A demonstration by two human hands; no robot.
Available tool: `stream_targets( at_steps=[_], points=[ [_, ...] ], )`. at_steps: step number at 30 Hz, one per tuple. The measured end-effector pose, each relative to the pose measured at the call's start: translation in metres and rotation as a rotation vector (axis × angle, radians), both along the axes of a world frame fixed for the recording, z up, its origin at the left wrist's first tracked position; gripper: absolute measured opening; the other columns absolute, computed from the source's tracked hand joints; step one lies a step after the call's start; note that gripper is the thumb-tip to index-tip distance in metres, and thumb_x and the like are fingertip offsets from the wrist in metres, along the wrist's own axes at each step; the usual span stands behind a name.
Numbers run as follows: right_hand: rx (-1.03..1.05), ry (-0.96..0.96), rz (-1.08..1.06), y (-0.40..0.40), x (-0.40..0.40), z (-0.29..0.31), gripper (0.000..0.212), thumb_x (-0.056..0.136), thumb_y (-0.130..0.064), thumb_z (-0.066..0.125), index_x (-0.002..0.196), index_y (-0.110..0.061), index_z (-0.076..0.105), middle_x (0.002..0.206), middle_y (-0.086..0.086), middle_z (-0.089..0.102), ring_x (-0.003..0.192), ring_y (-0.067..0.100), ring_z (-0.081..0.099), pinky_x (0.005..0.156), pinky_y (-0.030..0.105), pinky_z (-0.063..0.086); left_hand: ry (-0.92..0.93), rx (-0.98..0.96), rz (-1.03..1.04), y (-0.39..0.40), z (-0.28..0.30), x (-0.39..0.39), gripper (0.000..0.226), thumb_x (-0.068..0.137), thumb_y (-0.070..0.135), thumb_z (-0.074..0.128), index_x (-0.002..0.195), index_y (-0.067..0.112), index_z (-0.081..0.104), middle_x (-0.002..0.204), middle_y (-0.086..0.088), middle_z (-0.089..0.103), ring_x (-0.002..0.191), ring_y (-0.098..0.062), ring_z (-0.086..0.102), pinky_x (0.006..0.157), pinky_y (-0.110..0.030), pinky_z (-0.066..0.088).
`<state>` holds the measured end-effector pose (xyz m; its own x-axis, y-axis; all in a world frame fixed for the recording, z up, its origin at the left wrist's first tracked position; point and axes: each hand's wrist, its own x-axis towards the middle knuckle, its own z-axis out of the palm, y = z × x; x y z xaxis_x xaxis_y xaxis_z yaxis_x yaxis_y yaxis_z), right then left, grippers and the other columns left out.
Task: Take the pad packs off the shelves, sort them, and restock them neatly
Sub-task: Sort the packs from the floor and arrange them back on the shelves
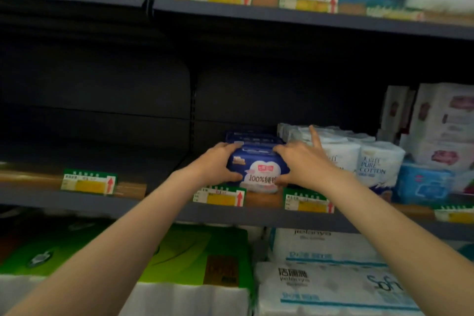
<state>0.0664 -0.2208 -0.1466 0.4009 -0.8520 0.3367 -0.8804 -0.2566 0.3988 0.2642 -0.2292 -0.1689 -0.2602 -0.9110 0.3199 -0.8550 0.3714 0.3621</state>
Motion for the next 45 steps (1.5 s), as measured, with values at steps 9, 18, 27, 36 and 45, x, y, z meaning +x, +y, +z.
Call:
stream_targets(
  at_steps=[9,18,27,36,45],
  points=[
    [0.058,-0.003,-0.044,-0.007,0.002,0.007,0.06,0.082,-0.055,0.06,0.134,-0.026,0.047,0.123,-0.002,0.059,0.124,0.021,0.047,0.112,0.055,-0.007,-0.105,-0.04,-0.023,0.002,0.007,0.0,0.08,0.081,0.03,0.071,0.146,0.018,0.028,0.151,0.0,0.031,0.132,-0.018,0.037,0.107,-0.03,0.035],
    [0.077,-0.324,-0.226,0.004,-0.051,0.026,0.092,0.071,-0.063,0.067,0.146,-0.037,0.021,0.157,0.001,0.012,0.143,0.033,0.009,0.113,0.054,0.004,-0.322,-0.082,-0.022,-0.004,0.015,-0.01,0.071,0.081,0.034,0.07,0.14,0.013,0.036,0.138,-0.006,0.046,0.124,-0.022,0.045,0.101,-0.034,0.04],
    [0.174,-0.251,-0.254,-0.003,-0.068,0.013,0.113,0.064,-0.051,0.079,0.149,-0.03,0.006,0.154,0.001,0.02,0.136,0.033,0.023,0.11,0.045,0.023,-0.635,0.011,-0.016,-0.016,0.034,-0.04,0.092,0.071,0.042,0.077,0.146,0.02,0.028,0.141,-0.005,0.043,0.125,-0.027,0.044,0.1,-0.041,0.042],
    [0.083,-0.287,-0.3,-0.004,-0.056,0.003,0.104,0.065,-0.046,0.08,0.145,-0.027,0.017,0.148,0.007,0.029,0.133,0.039,0.026,0.109,0.055,0.021,-0.899,0.054,0.093,-0.005,0.057,-0.077,0.07,0.067,0.033,0.083,0.122,0.004,0.051,0.108,-0.007,0.055,0.1,-0.026,0.057,0.083,-0.036,0.05],
    [-0.062,-0.454,-0.156,0.014,-0.064,-0.016,0.1,0.07,-0.042,0.078,0.148,-0.027,0.018,0.155,0.01,0.011,0.142,0.036,0.007,0.114,0.055,0.01,-0.716,-0.023,0.145,-0.018,0.031,-0.062,0.083,0.06,0.041,0.085,0.129,0.01,0.051,0.126,-0.012,0.056,0.111,-0.03,0.056,0.09,-0.039,0.049]
  ],
)
